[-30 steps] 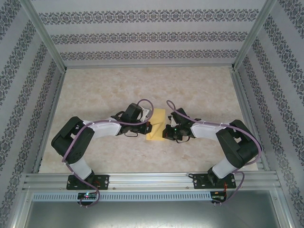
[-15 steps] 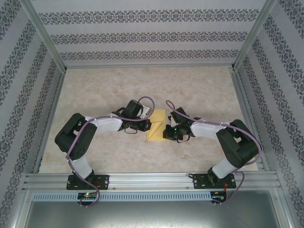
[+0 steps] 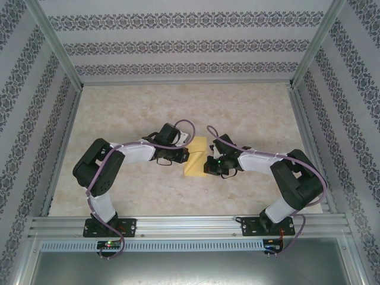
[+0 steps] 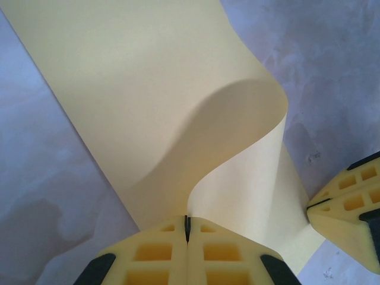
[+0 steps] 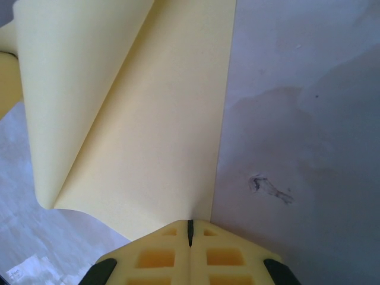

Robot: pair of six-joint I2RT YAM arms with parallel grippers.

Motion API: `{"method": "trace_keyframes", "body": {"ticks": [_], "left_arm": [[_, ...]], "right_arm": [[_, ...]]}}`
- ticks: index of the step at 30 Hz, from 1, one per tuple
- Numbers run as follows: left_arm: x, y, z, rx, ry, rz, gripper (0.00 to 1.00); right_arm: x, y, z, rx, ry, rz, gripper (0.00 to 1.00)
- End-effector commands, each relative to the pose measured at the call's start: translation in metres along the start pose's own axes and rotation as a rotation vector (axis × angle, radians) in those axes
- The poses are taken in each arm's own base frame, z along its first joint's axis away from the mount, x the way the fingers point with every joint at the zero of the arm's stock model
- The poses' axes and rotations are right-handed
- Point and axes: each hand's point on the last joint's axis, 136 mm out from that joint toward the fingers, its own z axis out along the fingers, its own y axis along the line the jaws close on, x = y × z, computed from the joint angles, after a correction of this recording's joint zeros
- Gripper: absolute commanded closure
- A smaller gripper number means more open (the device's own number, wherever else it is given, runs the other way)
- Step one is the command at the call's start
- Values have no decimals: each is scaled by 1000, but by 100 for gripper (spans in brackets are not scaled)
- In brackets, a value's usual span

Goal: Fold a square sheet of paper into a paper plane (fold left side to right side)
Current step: Fold the triangle a second time at the center of the table.

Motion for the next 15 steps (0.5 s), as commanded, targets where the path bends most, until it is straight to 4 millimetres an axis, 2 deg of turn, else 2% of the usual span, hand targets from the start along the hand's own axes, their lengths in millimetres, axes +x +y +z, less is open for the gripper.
{"method": "trace_keyframes", "body": {"ticks": [1, 15], "left_arm": [[-2, 8, 1, -14, 10, 6, 99], [6, 13, 11, -12, 37, -9, 99]], "right_arm": [[16, -21, 5, 99, 55, 12, 100], [15, -20, 4, 94, 52, 6, 100]]}}
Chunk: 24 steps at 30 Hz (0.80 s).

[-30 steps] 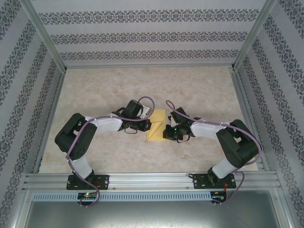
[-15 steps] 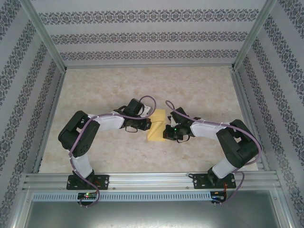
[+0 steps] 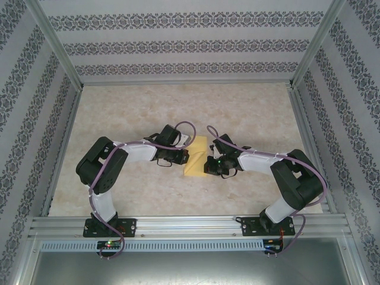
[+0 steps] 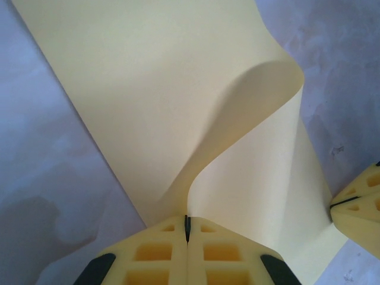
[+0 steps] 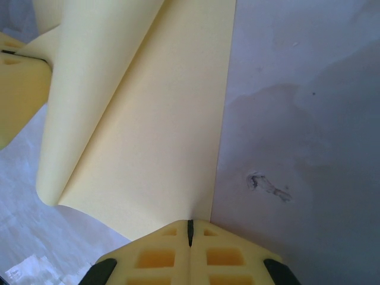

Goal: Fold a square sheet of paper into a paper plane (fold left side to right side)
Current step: Fold the triangle a second time at the center of the table.

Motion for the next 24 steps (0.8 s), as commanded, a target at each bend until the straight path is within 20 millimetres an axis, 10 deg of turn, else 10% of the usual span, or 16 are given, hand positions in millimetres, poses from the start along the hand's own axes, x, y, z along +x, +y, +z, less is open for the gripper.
{"method": "trace_keyframes", "body": {"ticks": [1, 12, 24], "left_arm": [[-2, 7, 2, -4, 8, 0, 99], [0, 9, 6, -10, 21, 4, 99], [5, 10, 7, -12, 37, 7, 100]], "right_arm": [[14, -19, 5, 91, 49, 5, 100], [13, -17, 3, 84, 47, -2, 100], [-39, 44, -36, -239, -177, -4, 100]]}}
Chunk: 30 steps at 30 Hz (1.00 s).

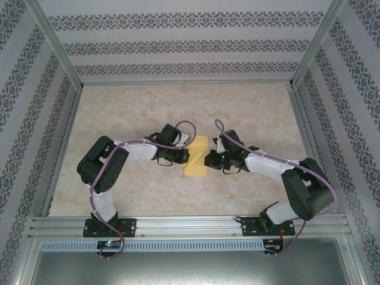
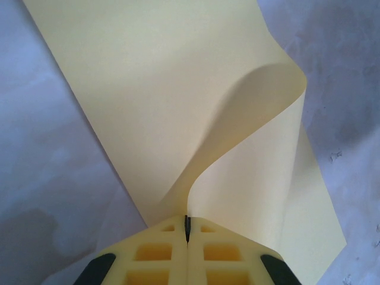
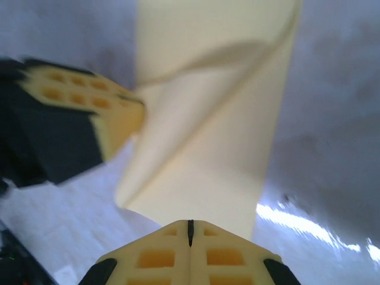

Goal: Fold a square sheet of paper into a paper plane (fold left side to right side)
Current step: Fold the triangle a second time at the center of the table.

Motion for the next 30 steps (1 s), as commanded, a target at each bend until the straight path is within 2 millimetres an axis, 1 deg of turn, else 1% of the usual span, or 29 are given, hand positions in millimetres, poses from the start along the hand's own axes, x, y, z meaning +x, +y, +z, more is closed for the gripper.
{"method": "trace_keyframes", "body": {"ticks": [1, 3, 7, 12, 15, 23, 30], "left_arm": [[8, 10, 5, -22, 37, 5, 100], [7, 10, 4, -25, 37, 6, 100], [8, 9, 4, -24, 40, 7, 100], [8, 8, 3, -24, 39, 11, 100], [8, 8, 3, -24, 41, 13, 100], [9, 7, 3, -32, 49, 24, 100], [9, 7, 3, -36, 53, 27, 100]], "right_arm": [[-15, 21, 3, -118, -50, 21, 100], [-24, 30, 9, -170, -70, 39, 100], [-40, 39, 22, -207, -87, 51, 100], [-40, 41, 41, -194, -52, 47, 100], [-36, 38, 49, -182, -32, 44, 100], [-24, 17, 62, -104, 15, 54, 100], [-16, 4, 64, -50, 33, 47, 100]]}}
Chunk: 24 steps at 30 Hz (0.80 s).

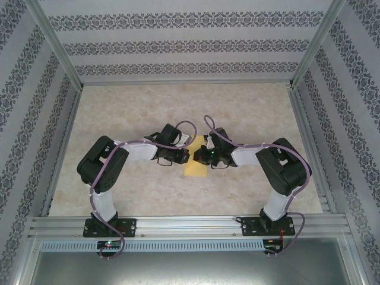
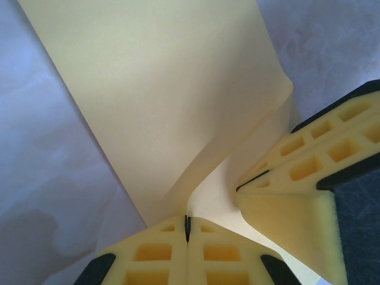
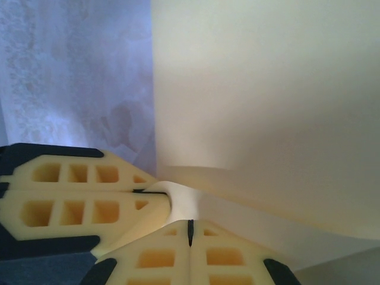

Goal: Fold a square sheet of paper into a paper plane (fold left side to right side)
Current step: Fold the triangle a second time at the center of the table.

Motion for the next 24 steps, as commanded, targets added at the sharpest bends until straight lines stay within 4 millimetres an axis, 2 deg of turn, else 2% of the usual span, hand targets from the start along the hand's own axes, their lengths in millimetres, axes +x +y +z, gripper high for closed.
{"method": "trace_keyframes", "body": {"ticks": [1, 15, 19, 24], "left_arm": [[9, 6, 4, -33, 49, 12, 99], [5, 6, 3, -40, 38, 4, 98], [-4, 0, -6, -25, 0, -5, 88], [-20, -8, -32, -50, -77, -5, 71]], "right_arm": [[2, -5, 3, 40, 7, -34, 100], [13, -28, 0, 123, 24, -29, 100], [17, -35, 0, 147, 32, -23, 100], [19, -40, 1, 159, 35, -20, 100]]}}
